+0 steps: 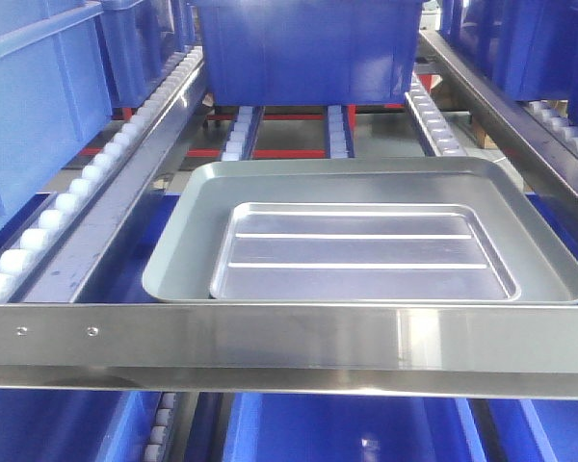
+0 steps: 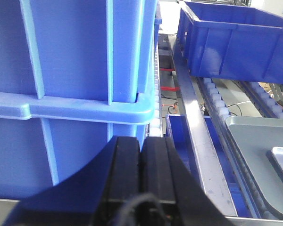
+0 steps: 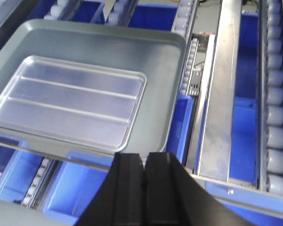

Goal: Grab silver tray and stack on right shelf

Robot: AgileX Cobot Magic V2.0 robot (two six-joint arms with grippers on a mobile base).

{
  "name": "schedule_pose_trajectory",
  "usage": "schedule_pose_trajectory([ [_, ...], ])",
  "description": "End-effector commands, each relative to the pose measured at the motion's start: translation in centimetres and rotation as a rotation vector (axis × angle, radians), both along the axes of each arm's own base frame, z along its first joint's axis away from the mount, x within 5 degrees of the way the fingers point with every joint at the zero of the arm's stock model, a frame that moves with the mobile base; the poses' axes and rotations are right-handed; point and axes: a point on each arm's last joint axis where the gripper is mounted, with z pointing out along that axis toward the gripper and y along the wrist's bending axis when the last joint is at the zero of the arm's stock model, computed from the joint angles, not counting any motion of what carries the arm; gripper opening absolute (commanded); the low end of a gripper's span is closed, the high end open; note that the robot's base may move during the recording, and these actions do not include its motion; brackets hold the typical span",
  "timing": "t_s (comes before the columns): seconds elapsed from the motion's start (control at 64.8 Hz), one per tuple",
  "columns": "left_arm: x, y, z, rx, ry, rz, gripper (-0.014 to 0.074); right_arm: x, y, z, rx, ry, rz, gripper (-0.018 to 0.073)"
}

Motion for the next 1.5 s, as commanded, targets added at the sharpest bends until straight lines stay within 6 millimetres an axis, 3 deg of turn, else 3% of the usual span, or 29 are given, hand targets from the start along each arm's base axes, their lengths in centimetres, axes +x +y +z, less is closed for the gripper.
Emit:
schedule_pose_trajectory([
  [0.0, -0.1, 0.1, 0.3, -0.015, -0.083, 0.009, -0.0083, 0.4, -0.1, 2.0, -0.005, -0.174, -0.005, 0.0058],
  [0.108, -0.1, 0.1, 0.3, -0.015, -0.083, 0.009, -0.0083, 0.1, -0.8, 1.7, -0.033, -0.281, -0.058, 0.0058],
  [0.386, -0.1, 0.1, 0.3, -0.015, -0.083, 0.009, -0.0083, -2.7, -2.3, -4.0, -0.051, -0.417, -0.218, 0.0058],
  [0.648, -0.1, 0.1, 0.3, -0.015, -0.083, 0.009, -0.0083, -4.1, -2.5, -7.1, -0.034, -0.526, -0.264, 0.0058],
  [1.482, -0.1, 0.1, 0.2, -0.015, -0.081, 0.009, -0.0083, -4.1, -2.5, -7.2, -0.007, -0.531, -0.267, 0.0058],
])
